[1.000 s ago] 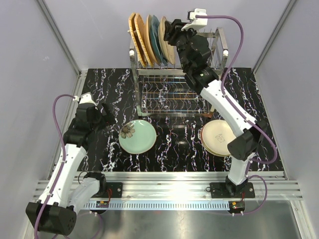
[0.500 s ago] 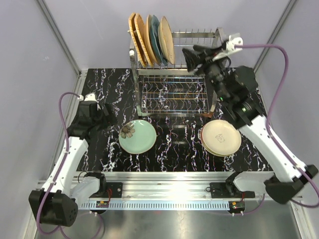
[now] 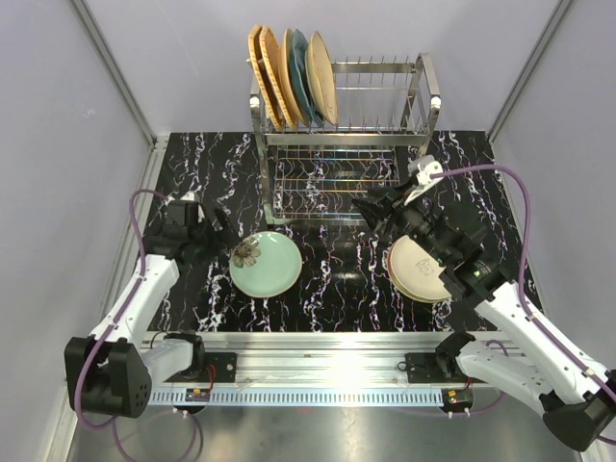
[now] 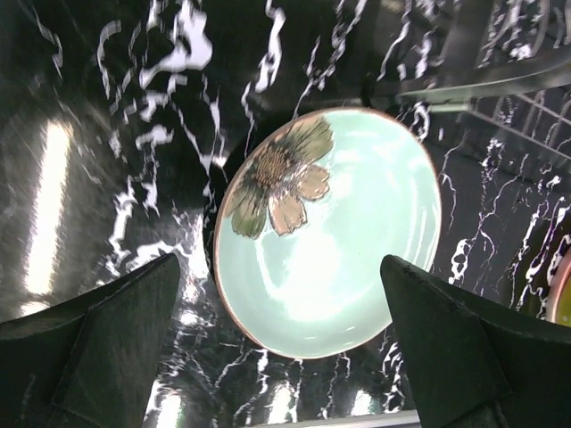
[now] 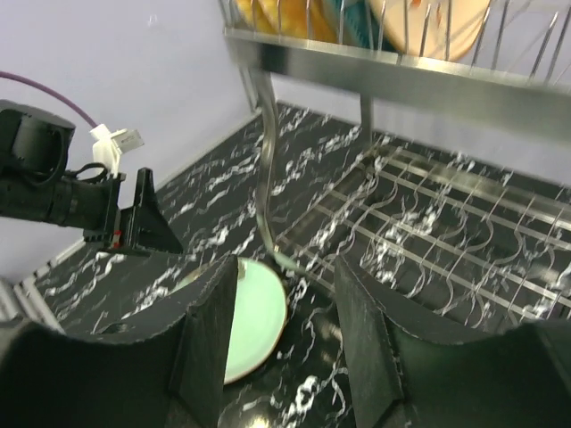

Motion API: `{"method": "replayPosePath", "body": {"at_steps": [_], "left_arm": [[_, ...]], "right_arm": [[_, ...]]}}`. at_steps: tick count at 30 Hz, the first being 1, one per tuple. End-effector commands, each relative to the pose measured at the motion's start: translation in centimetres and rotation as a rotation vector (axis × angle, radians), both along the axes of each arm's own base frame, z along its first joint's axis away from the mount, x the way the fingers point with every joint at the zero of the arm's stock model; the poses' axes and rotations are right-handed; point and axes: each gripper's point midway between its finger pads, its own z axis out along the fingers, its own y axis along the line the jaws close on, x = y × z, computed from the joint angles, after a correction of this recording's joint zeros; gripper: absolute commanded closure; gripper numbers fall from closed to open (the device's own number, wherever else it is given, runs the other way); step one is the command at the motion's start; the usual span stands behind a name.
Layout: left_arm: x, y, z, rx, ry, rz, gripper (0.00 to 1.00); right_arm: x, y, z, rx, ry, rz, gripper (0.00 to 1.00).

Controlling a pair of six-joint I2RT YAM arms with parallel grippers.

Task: Load the plates into the dish rack
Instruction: Grab a plate with the left arm

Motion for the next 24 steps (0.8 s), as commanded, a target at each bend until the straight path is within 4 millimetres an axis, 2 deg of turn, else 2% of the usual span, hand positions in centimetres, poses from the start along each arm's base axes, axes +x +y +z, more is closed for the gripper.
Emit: {"method": "replayPosePath", "body": {"at_steps": [1, 2, 9, 14, 17, 24], "left_arm": [[-0.7, -0.8, -1.6, -0.116, 0.028, 0.092, 0.01], [-0.9, -0.8, -1.8, -0.123, 0.024, 0.113, 0.01], [-1.6, -0.4, -3.5, -0.193, 0.031, 0.255, 0.01], [-2.1, -0.2, -5.6, -0.182, 0.056, 0.265, 0.01], [-2.3, -0.9, -6.6, -0.215, 0.07, 0.245, 0.01], [-1.9, -1.9, -8.1, -0.234, 0.075, 0.182, 0.1]], "right_arm": [[-1.6, 0.0, -0.6, 0.023, 0.006, 0.051, 0.45], [-1.7, -0.1, -1.6, 0.014, 0.019, 0.051, 0.45], [-2.4, 0.0, -3.4, 0.053, 0.07, 0.065, 0.45], [-2.3, -0.2, -4.9, 0.058, 0.108, 0.052, 0.46], [-2.5, -0.3, -5.3, 0.061, 0.115, 0.049, 0.46], [-2.2, -0.1, -6.7, 0.047, 0.146, 0.046, 0.47]]}}
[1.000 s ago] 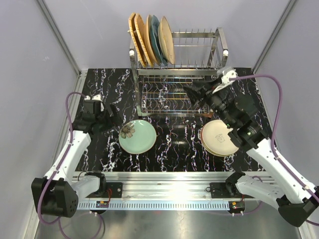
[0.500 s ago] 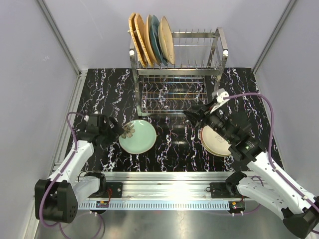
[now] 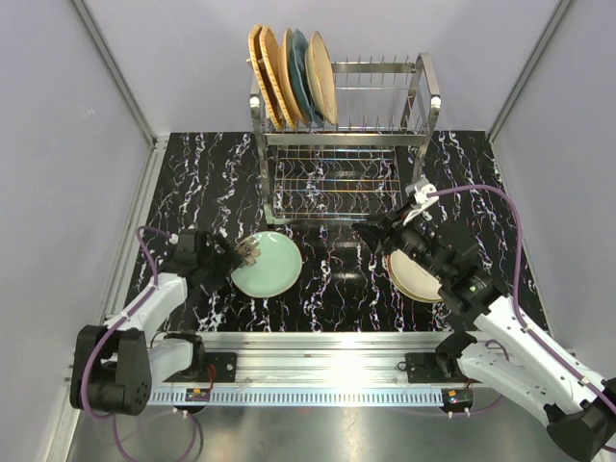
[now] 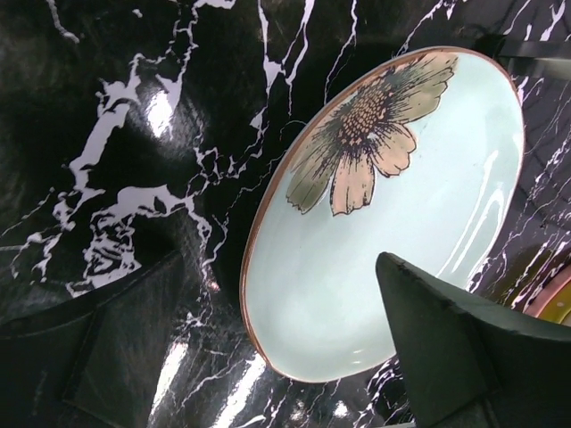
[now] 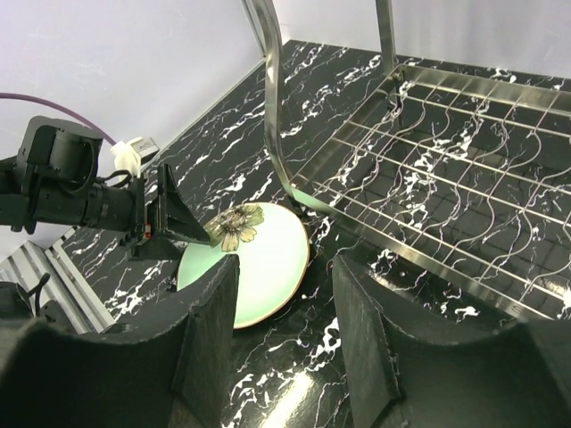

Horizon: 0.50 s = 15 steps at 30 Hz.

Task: Load the plates into the dish rack
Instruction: Grab a plate with the left arm

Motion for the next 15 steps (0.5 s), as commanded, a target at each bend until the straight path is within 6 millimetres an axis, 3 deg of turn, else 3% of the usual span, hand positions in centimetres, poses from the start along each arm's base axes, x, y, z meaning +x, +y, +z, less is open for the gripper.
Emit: {"method": "replayPosePath", "body": {"at_steps": [1, 3, 11, 15], "left_arm": [[1.8, -0.9, 0.5, -0.028, -0.072, -0.041, 0.13], [1.7, -1.1, 0.1, -0.032, -0.069, -0.058, 0.24], [0.9, -1.3, -1.8, -0.037, -0.03, -0.075, 0.28], [0.7, -1.3, -2.5, -0.04, -0.02, -0.078, 0.35]], "right_arm": [[0.2, 0.2, 0.2, 0.026, -0.007, -0.001, 0.46], [0.4, 0.4, 0.1, 0.032, -0.002, 0.001, 0.47], [0.9, 1.3, -1.8, 0.012, 0.037, 0.021, 0.49], [1.0, 1.8, -2.3, 0.005, 0.05, 0.045, 0.5]]}}
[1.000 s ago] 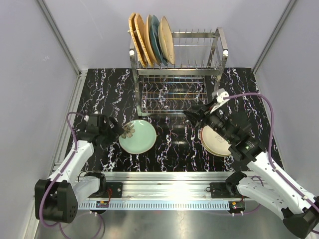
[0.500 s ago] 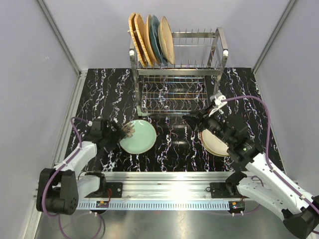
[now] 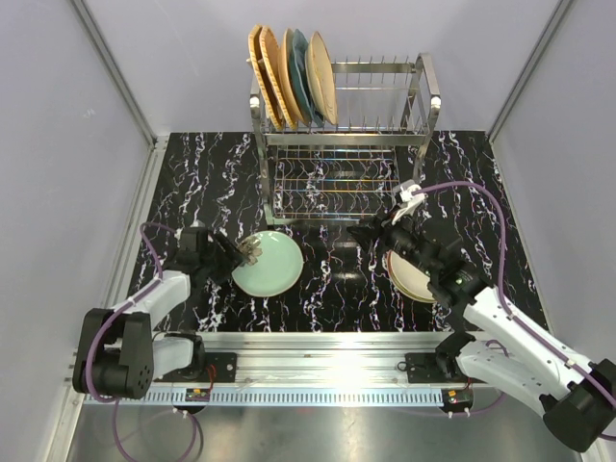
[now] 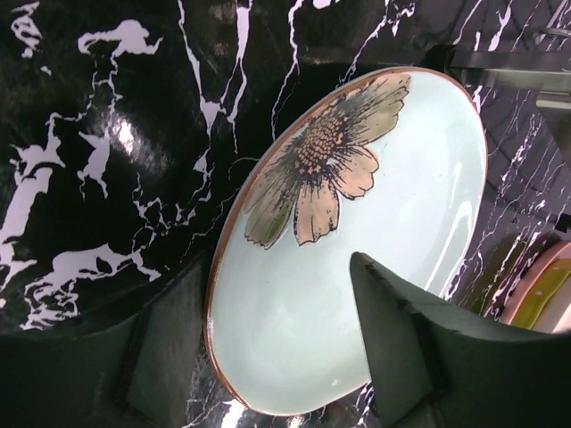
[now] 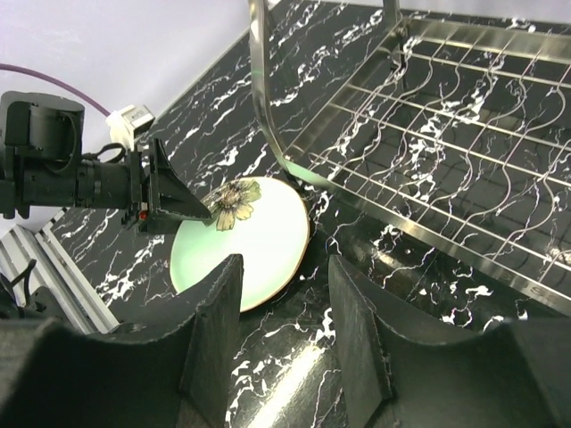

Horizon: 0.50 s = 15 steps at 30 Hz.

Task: Load the plates into the dish rack
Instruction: Grab a plate with the left arm

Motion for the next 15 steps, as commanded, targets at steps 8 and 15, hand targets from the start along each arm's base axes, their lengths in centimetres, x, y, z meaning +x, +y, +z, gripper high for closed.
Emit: {"method": "replayPosePath", "body": {"at_steps": [8, 15], "left_arm": [[-1.6, -0.4, -2.7, -0.01, 0.061, -0.029, 0.65], [-1.6, -0.2, -2.5, 0.003, 0.058, -0.029, 0.95]], "right_arm": [[0.0, 1.2, -0.5, 0.022, 0.008, 0.049, 0.51], [-1.0, 3.4, -2.6, 0.006, 0.026, 0.12, 0.52]]}}
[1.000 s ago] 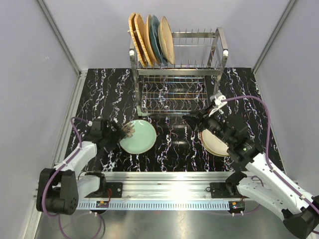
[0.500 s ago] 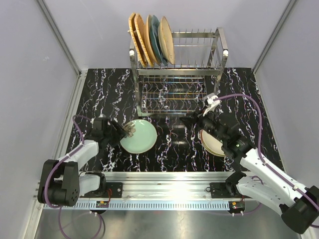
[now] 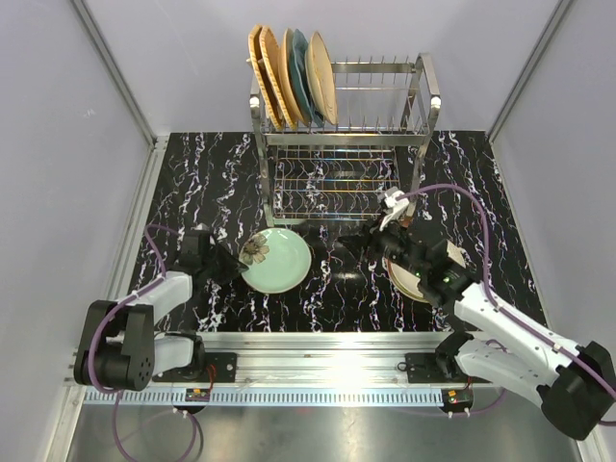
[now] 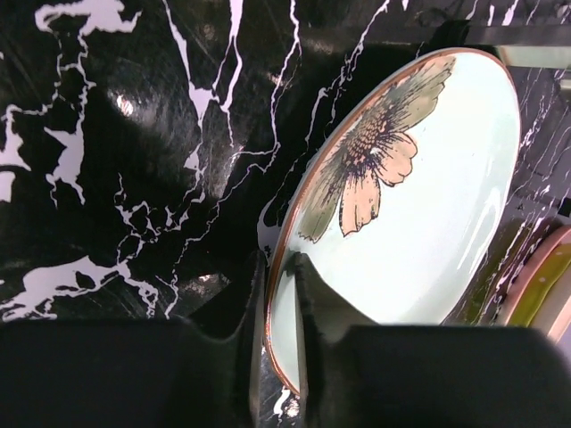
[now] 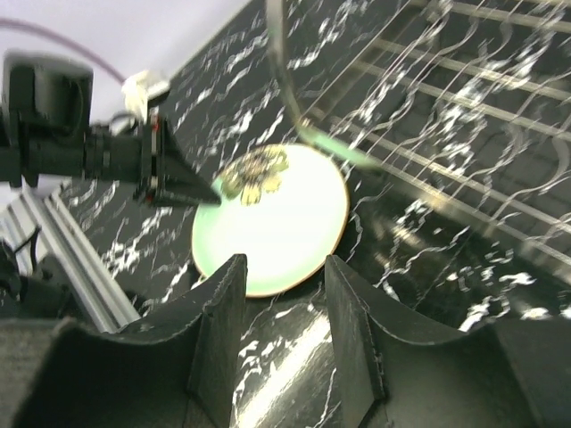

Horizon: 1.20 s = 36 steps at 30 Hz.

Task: Load the plates into the dish rack
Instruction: Grab a plate with the left arm, then pass the plate from the left arm to the right

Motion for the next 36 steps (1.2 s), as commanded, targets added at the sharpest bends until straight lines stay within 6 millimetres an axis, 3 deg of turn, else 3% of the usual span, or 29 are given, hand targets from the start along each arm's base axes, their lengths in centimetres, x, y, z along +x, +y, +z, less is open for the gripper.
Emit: {"method": "replayPosePath", "body": {"at_steps": [1, 3, 8, 14, 19, 20, 22, 23, 25, 26, 28, 29, 31, 32, 36], "left_arm": [[-1.3, 0.6, -1.2, 0.039, 0.052, 0.0, 0.98], [-1.3, 0.5, -0.9, 0.033, 0.048, -0.002, 1.0], [-1.2, 0.2, 0.7, 0.014, 0.035, 0.003, 1.0], [-0.8, 0.2, 3.7, 0.002, -0.029, 0.013, 1.0], [-0.6, 0.6, 6.1, 0.026, -0.081, 0.013, 1.0], [-0.6, 0.6, 6.6, 0.033, -0.087, 0.004, 1.0], [-0.6, 0.6, 7.1, 0.034, -0.09, -0.002, 1.0], [-0.7, 0.6, 7.3, 0.038, -0.089, -0.006, 1.0], [-0.7, 0.5, 7.9, 0.029, -0.101, -0.014, 1.0], [-0.8, 0.5, 8.1, 0.031, -0.103, -0.016, 1.0], [-0.9, 0.5, 8.6, 0.029, -0.111, -0.017, 1.0], [-0.9, 0.4, 8.8, 0.028, -0.109, -0.02, 1.0], [-1.0, 0.3, 9.3, 0.024, -0.113, -0.027, 1.0], [-1.0, 0.3, 9.6, 0.027, -0.113, -0.033, 1.0], [-1.1, 0.3, 10.1, 0.03, -0.116, -0.043, 1.0]], "right_arm": [[-0.9, 2.1, 0.1, 0.013, -0.026, 0.061, 0.52], [-1.0, 2.9, -0.8, -0.019, -0.026, 0.054, 0.52], [-4.1, 6.6, -2.3, -0.067, -0.072, 0.154, 0.42], [-6.1, 9.7, -4.9, -0.172, -0.089, 0.214, 0.36], [-7.6, 12.4, -5.2, -0.23, -0.173, 0.254, 0.28], [-8.1, 13.1, -6.0, -0.257, -0.18, 0.267, 0.28], [-8.4, 14.4, -5.5, -0.271, -0.211, 0.278, 0.27], [-8.1, 14.8, -6.7, -0.326, -0.23, 0.273, 0.27], [-8.6, 16.3, -6.3, -0.338, -0.28, 0.29, 0.27], [-8.7, 16.9, -7.4, -0.369, -0.282, 0.297, 0.27], [-9.2, 18.3, -6.9, -0.371, -0.323, 0.317, 0.27], [-9.2, 18.8, -8.0, -0.397, -0.326, 0.321, 0.27], [-9.4, 19.8, -8.0, -0.421, -0.364, 0.328, 0.27], [-8.9, 19.9, -9.0, -0.46, -0.37, 0.31, 0.27], [-8.2, 21.2, -10.1, -0.51, -0.393, 0.296, 0.27]]}}
